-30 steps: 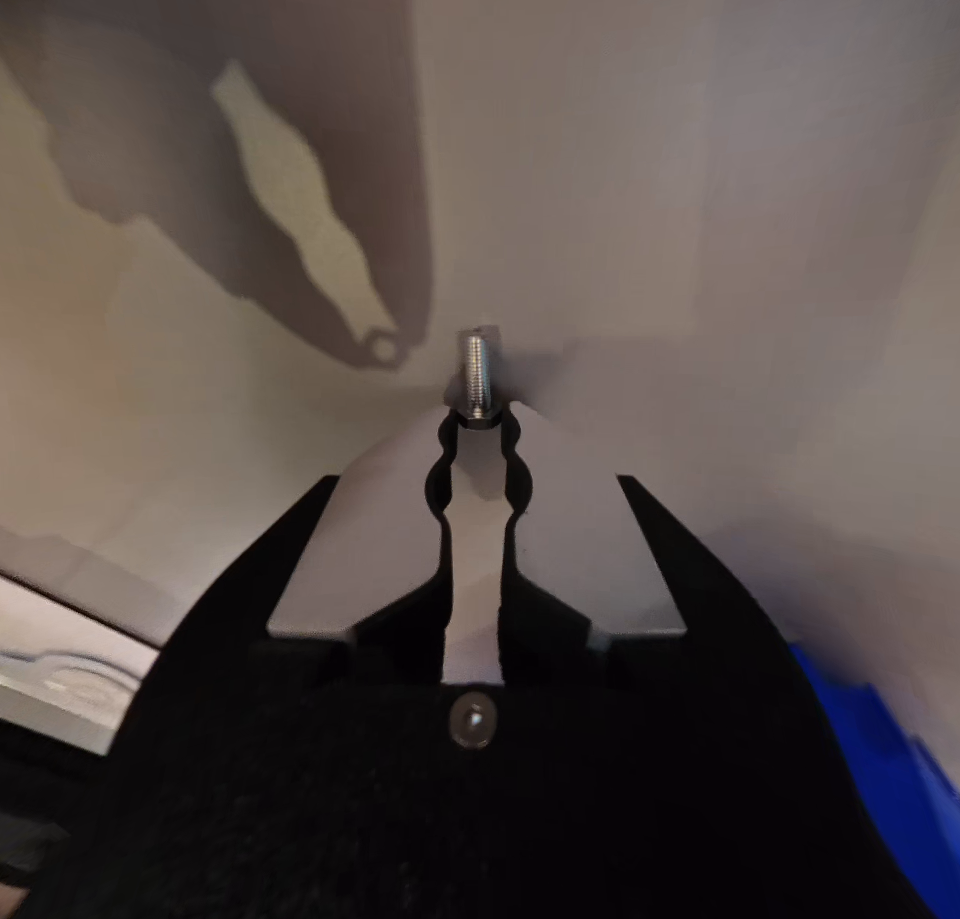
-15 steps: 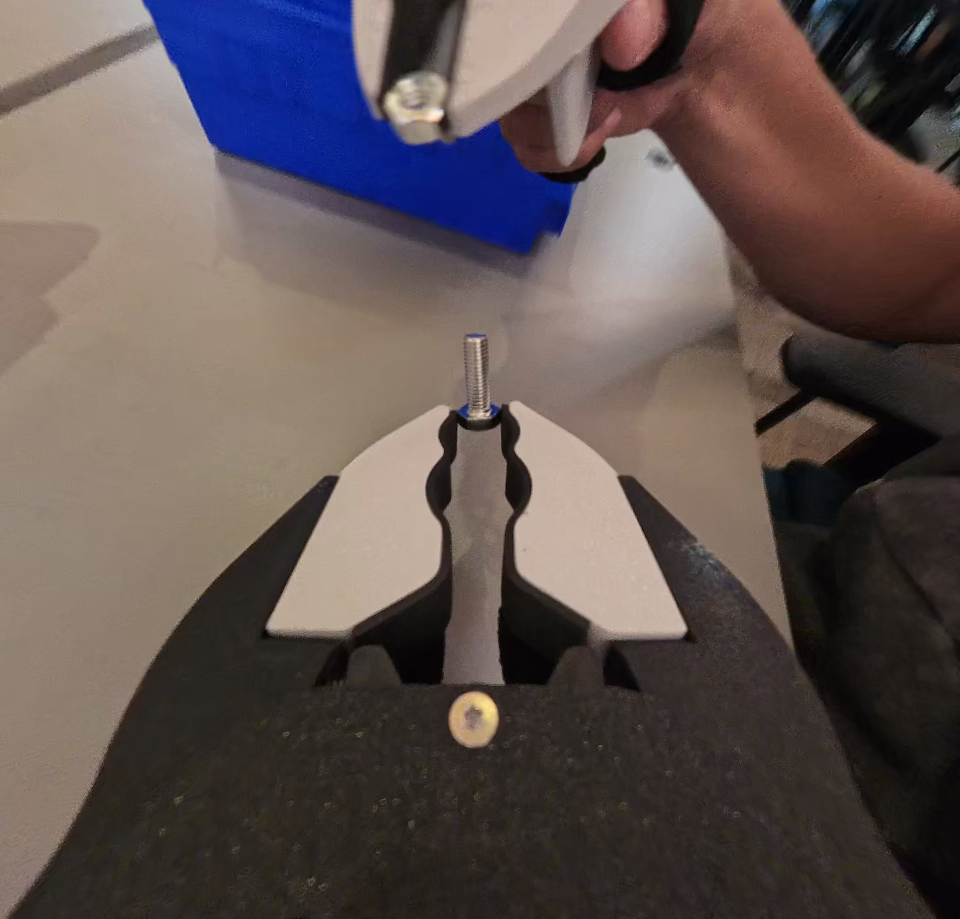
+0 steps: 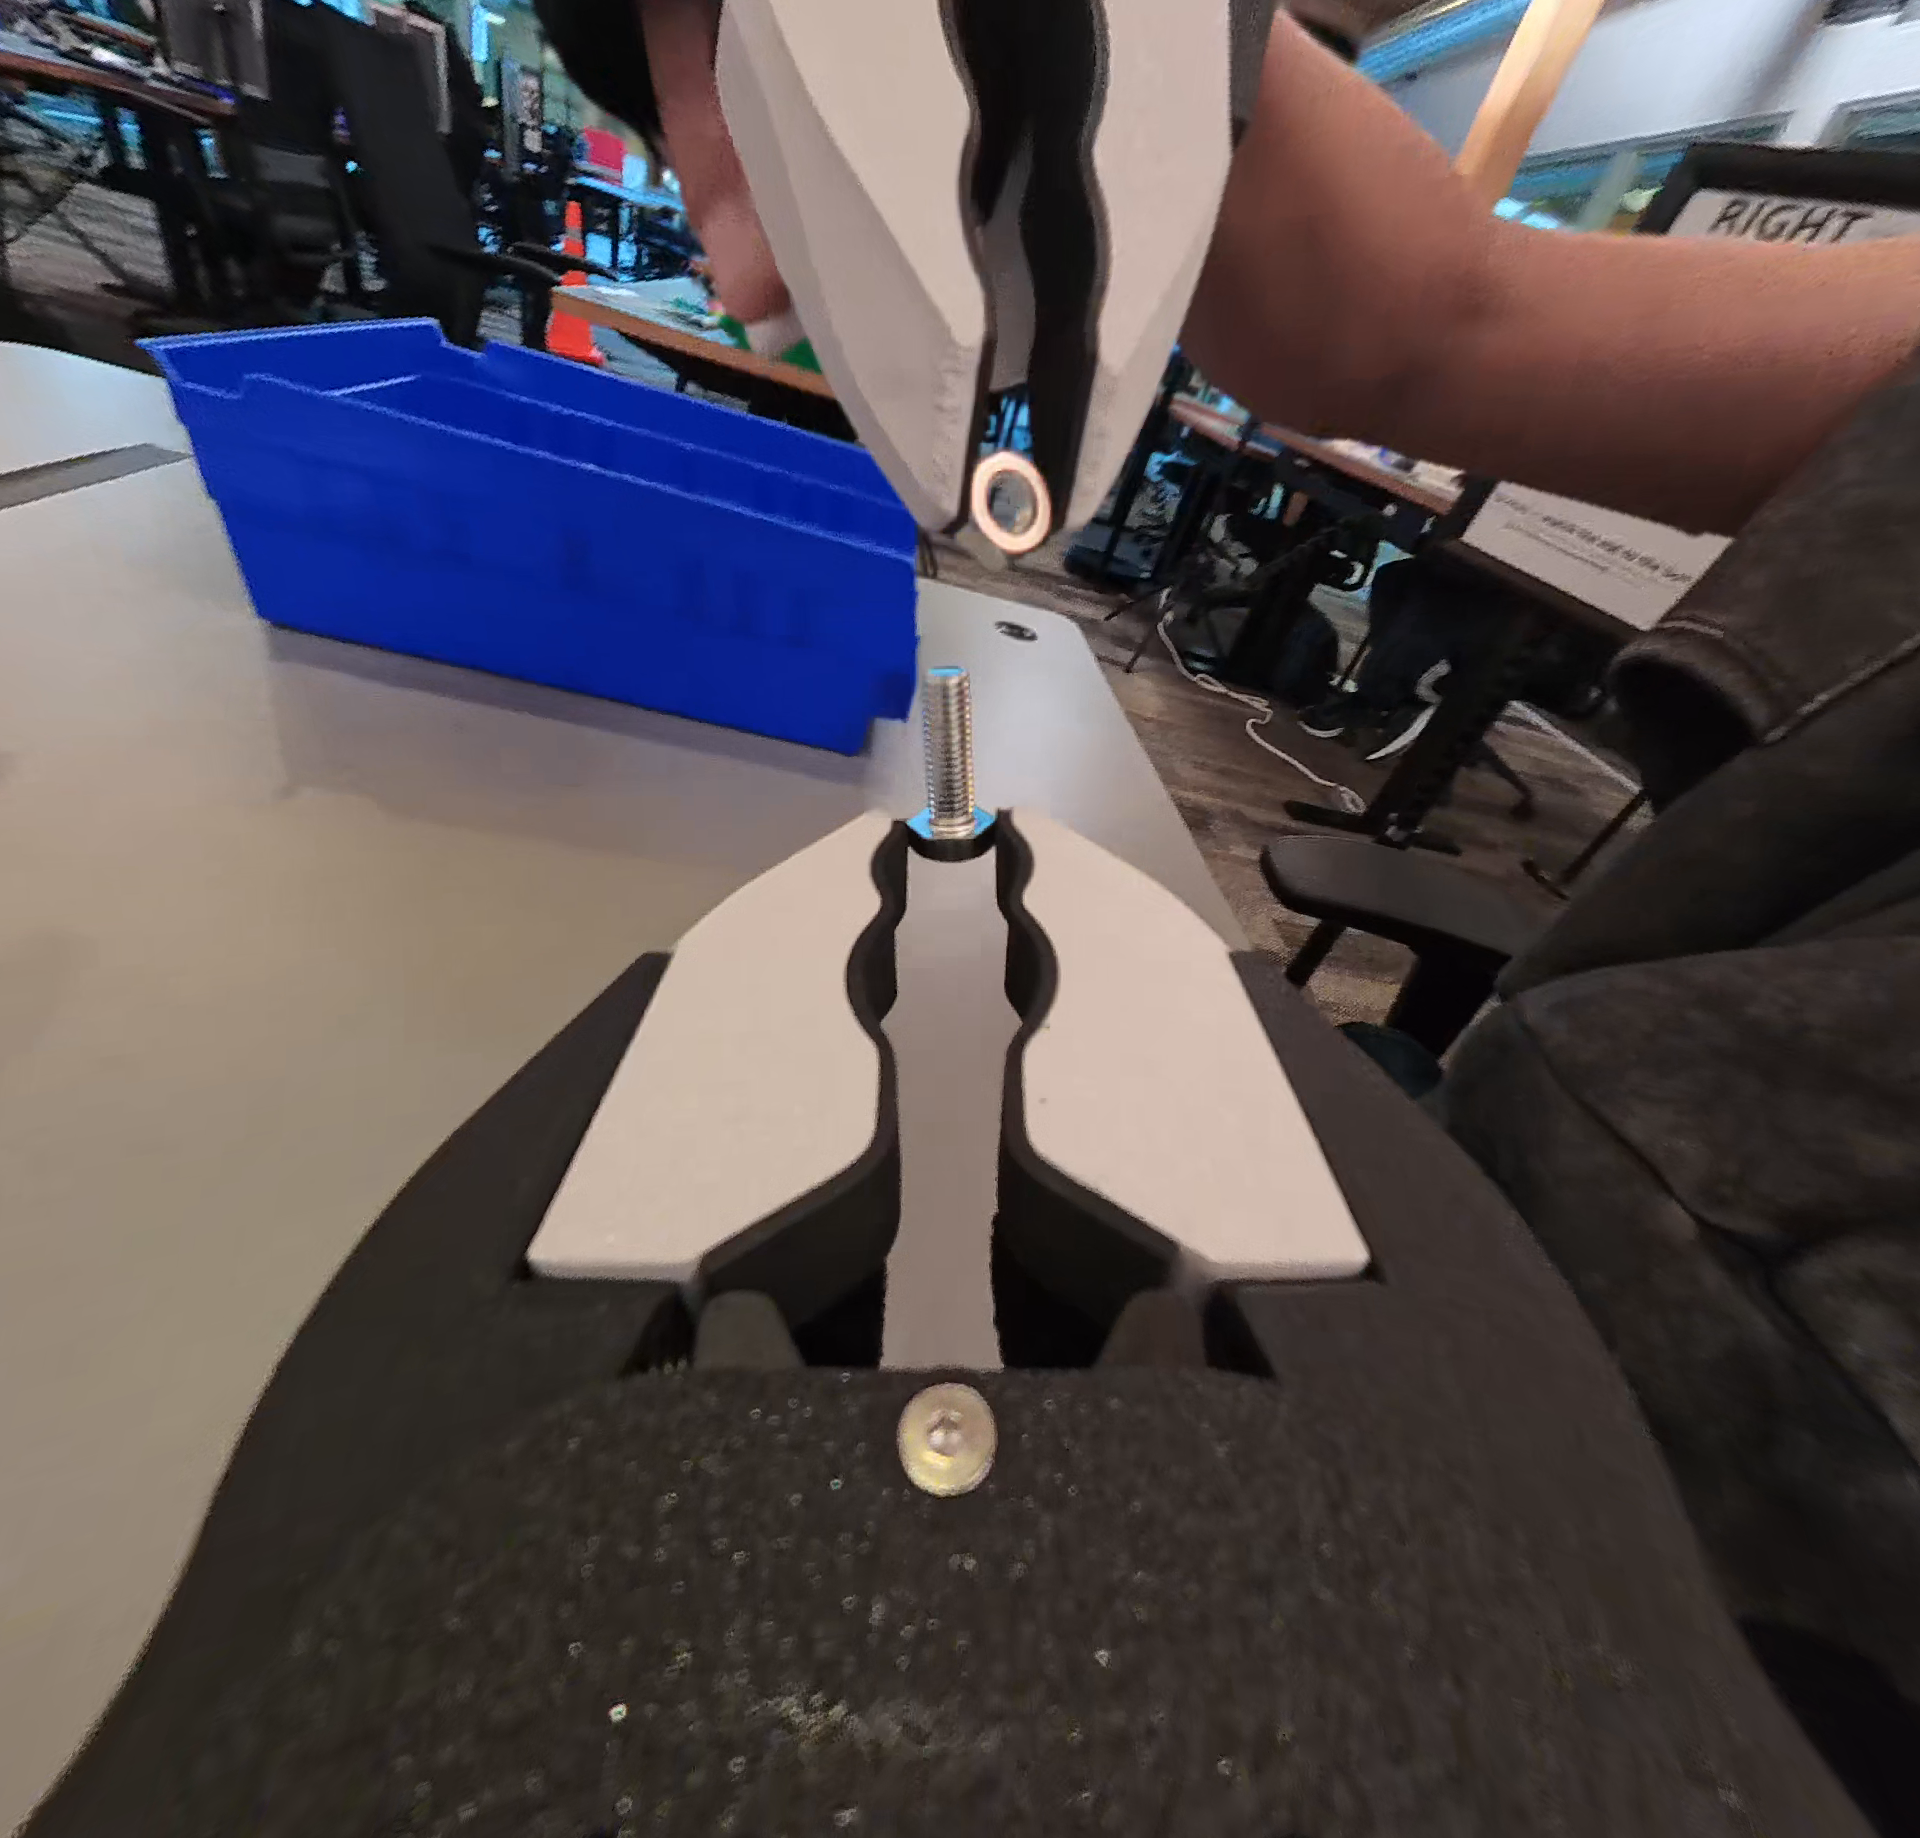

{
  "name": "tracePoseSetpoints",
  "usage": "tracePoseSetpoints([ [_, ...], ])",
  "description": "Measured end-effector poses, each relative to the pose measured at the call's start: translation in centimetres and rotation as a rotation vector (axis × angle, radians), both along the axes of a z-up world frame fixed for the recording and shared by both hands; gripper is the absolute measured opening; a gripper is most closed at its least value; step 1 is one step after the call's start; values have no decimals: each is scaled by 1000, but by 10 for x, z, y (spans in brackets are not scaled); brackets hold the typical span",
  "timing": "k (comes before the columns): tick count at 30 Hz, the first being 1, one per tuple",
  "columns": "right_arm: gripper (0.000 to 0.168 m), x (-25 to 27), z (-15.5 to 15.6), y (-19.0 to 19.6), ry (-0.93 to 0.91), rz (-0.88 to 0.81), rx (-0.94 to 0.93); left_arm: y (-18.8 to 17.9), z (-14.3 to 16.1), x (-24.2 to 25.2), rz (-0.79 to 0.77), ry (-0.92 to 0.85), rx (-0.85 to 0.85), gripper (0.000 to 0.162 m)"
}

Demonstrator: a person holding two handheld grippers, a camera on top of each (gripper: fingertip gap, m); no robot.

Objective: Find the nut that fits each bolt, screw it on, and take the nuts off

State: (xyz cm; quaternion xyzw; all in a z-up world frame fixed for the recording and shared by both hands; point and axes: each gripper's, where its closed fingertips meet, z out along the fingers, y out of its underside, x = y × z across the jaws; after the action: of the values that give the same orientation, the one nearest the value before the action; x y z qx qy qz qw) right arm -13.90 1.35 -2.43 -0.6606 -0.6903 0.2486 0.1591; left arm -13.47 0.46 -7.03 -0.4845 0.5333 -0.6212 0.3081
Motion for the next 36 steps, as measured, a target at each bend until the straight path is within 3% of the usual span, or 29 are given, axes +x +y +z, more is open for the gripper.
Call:
tracePoseSetpoints([
  [17, 15, -28, 12, -2, 485, -63, -221, -3, 32, -18, -25, -199, -20, 16],
  [28, 14, -36, 33, -3, 1017, -117, -409, -8, 53, -26, -95, -315, -154, 15],
  [36, 14, -39, 38, -8, 1175, -77, -455, -18, 61, -31, -235, -357, -301, 15],
])
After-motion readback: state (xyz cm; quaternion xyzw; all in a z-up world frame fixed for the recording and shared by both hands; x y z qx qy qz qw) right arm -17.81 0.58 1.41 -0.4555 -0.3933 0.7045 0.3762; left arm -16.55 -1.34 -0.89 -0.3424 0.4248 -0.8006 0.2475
